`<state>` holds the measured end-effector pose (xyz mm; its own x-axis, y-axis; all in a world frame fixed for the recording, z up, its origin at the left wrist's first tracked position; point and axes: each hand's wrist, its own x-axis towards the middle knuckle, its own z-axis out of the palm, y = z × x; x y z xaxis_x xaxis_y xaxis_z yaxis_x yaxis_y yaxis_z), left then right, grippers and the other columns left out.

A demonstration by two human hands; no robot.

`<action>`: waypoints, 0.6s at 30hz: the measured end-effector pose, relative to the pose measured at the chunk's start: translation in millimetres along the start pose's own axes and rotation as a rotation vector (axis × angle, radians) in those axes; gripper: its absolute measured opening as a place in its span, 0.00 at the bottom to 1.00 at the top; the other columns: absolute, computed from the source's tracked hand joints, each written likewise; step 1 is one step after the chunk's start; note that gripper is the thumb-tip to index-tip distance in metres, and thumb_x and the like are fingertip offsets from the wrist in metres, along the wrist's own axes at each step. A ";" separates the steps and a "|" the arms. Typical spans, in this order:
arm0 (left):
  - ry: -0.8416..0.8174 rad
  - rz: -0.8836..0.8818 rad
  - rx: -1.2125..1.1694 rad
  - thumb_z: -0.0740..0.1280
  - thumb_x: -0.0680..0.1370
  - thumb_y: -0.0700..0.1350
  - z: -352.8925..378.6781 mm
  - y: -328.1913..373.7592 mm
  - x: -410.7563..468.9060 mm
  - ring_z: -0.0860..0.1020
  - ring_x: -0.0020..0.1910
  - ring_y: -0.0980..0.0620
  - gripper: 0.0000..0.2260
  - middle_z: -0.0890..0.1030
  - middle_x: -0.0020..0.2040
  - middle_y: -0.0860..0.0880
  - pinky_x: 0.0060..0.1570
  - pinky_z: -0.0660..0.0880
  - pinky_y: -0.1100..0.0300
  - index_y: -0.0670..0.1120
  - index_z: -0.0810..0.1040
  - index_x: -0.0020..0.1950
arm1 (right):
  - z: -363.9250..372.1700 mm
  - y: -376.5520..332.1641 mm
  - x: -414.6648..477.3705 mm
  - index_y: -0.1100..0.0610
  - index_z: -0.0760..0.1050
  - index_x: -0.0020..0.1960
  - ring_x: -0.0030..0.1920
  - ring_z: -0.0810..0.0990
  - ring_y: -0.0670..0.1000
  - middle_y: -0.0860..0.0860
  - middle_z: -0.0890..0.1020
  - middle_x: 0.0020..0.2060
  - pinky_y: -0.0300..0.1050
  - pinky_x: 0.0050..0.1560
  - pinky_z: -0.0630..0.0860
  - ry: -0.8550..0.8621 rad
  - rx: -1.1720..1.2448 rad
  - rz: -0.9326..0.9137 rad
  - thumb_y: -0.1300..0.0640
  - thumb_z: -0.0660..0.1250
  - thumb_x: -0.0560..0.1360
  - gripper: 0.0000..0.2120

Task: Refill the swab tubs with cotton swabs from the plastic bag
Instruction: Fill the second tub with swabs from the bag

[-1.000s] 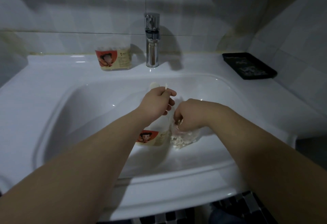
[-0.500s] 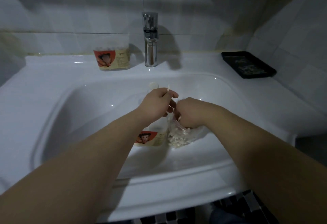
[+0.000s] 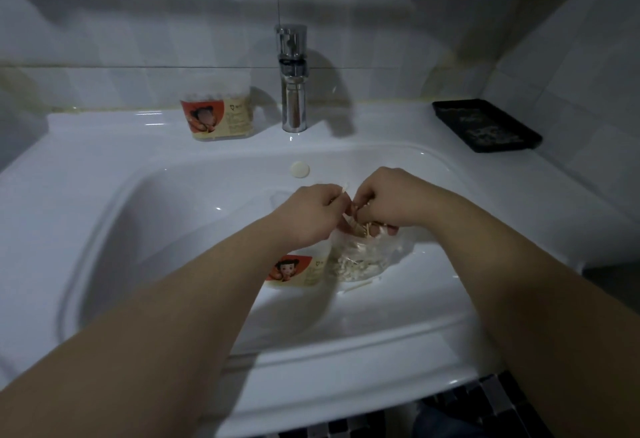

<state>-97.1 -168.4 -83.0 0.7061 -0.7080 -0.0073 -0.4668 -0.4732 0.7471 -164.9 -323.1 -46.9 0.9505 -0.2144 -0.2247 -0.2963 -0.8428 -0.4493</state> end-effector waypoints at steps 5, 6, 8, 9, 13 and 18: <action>0.070 -0.079 -0.007 0.55 0.85 0.46 -1.1 -5.9 4.6 0.78 0.34 0.54 0.13 0.82 0.41 0.54 0.33 0.70 0.69 0.47 0.79 0.52 | -6.0 -0.3 -0.9 0.52 0.84 0.48 0.23 0.79 0.43 0.51 0.86 0.31 0.34 0.28 0.73 0.053 0.106 0.003 0.60 0.72 0.76 0.05; 0.078 -0.085 -0.040 0.55 0.85 0.45 -0.2 -7.3 5.4 0.77 0.33 0.55 0.13 0.83 0.42 0.53 0.31 0.70 0.71 0.47 0.78 0.52 | -7.1 0.5 -0.1 0.52 0.84 0.48 0.24 0.79 0.43 0.51 0.86 0.31 0.34 0.27 0.73 0.069 0.121 0.004 0.59 0.72 0.76 0.04; 0.095 -0.088 -0.099 0.54 0.86 0.43 2.1 -10.2 7.7 0.75 0.34 0.57 0.12 0.83 0.45 0.50 0.33 0.71 0.68 0.47 0.77 0.52 | -8.3 2.0 0.9 0.52 0.84 0.49 0.24 0.79 0.45 0.51 0.86 0.31 0.35 0.28 0.73 0.095 0.148 0.000 0.58 0.72 0.76 0.04; 0.108 -0.078 -0.111 0.54 0.86 0.43 3.0 -10.8 9.1 0.75 0.35 0.57 0.12 0.82 0.47 0.50 0.34 0.71 0.66 0.48 0.78 0.54 | -8.5 2.5 1.2 0.52 0.84 0.49 0.25 0.79 0.45 0.51 0.86 0.31 0.36 0.29 0.73 0.104 0.160 -0.004 0.58 0.72 0.75 0.04; 0.123 0.016 -0.075 0.55 0.86 0.45 3.9 -6.1 10.0 0.74 0.35 0.58 0.13 0.79 0.41 0.53 0.35 0.69 0.63 0.46 0.79 0.57 | -7.6 3.0 3.8 0.52 0.85 0.46 0.24 0.78 0.45 0.51 0.86 0.31 0.40 0.30 0.73 0.149 0.230 -0.046 0.58 0.72 0.76 0.03; 0.054 0.038 -0.079 0.56 0.86 0.45 7.7 -3.7 9.4 0.74 0.33 0.63 0.14 0.83 0.45 0.55 0.35 0.68 0.65 0.44 0.82 0.56 | -4.9 3.8 7.6 0.54 0.84 0.45 0.32 0.83 0.50 0.52 0.85 0.32 0.44 0.30 0.76 0.197 0.351 -0.097 0.63 0.72 0.74 0.05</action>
<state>-92.9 -177.4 -90.9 0.7174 -0.6944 0.0560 -0.4517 -0.4025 0.7962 -158.4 -330.4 -46.1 0.9651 -0.2616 -0.0128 -0.1863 -0.6513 -0.7356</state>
